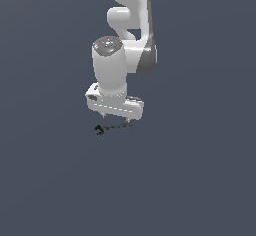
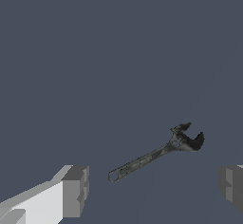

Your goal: Pick up the object and move it to a goal position.

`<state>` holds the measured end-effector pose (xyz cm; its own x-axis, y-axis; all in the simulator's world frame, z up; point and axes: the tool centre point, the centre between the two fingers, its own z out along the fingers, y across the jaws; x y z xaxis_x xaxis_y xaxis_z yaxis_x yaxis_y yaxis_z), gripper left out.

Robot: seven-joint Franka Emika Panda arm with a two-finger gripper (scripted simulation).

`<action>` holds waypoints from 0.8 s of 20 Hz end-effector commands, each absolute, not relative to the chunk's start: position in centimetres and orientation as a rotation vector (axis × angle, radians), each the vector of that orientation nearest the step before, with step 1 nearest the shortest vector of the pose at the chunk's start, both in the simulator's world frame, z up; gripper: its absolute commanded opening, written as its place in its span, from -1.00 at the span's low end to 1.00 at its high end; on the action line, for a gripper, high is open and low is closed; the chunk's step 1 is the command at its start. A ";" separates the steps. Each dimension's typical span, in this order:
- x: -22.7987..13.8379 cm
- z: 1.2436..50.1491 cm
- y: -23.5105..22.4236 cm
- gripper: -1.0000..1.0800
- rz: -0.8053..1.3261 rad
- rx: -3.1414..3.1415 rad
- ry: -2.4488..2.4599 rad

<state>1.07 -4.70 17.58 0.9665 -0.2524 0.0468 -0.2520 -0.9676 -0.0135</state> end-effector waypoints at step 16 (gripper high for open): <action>-0.7 12.2 -5.5 0.92 -0.027 -2.897 1.152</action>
